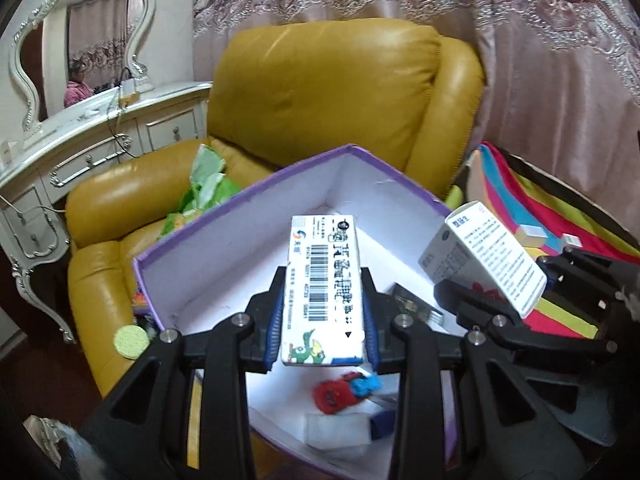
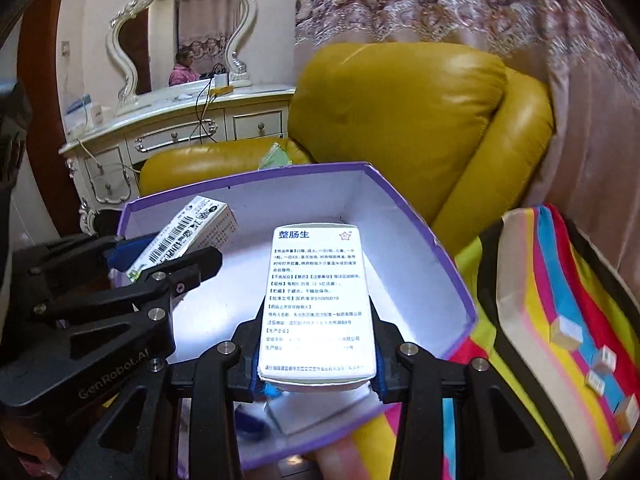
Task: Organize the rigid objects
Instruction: 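Lower both boxes into the storage box and open both tools, then move both open tools back over the striped table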
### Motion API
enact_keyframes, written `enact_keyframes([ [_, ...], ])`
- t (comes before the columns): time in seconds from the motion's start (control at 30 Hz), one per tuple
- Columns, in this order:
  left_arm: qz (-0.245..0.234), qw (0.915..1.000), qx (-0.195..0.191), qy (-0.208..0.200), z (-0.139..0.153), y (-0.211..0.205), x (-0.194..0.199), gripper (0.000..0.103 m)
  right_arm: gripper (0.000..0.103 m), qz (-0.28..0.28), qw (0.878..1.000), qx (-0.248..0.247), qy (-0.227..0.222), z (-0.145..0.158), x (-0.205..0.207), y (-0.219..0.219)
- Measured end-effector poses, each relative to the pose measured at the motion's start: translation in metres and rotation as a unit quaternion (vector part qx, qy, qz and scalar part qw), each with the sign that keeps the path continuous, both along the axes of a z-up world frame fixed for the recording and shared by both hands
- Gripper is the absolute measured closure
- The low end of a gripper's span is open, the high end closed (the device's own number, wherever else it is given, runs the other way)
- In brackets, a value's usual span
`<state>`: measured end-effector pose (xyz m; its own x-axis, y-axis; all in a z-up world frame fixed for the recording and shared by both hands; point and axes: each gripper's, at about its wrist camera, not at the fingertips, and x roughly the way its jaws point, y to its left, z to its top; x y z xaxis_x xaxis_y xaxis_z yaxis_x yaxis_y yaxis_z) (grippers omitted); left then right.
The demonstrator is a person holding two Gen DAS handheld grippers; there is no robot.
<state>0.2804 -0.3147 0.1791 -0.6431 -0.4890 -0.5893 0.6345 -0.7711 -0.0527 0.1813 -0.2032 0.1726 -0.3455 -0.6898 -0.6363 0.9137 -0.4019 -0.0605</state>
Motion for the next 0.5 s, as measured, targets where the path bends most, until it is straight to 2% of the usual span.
enact_keyframes([
  [0.13,0.026,0.9996,-0.007,-0.01,0.0,-0.018,-0.004,0.066,0.062,-0.005,1.0,0.0,-0.004,-0.004,-0.009,-0.016],
  [0.2,0.027,0.9994,0.004,-0.023,-0.003,-0.027,-0.008,0.045,0.059,-0.02,1.0,-0.008,-0.019,-0.007,-0.018,-0.02],
  [0.27,0.058,0.9977,0.003,-0.033,-0.003,-0.032,-0.008,0.023,0.053,-0.022,0.998,-0.016,-0.057,-0.011,-0.031,-0.019],
  [0.37,0.055,0.9984,0.006,-0.013,0.0,-0.031,0.001,0.015,0.045,-0.024,0.993,-0.041,-0.105,-0.014,-0.046,-0.01],
  [0.5,0.056,0.9984,0.002,0.009,0.006,-0.02,0.005,0.012,0.038,-0.038,0.985,-0.084,-0.143,-0.013,-0.06,0.016],
])
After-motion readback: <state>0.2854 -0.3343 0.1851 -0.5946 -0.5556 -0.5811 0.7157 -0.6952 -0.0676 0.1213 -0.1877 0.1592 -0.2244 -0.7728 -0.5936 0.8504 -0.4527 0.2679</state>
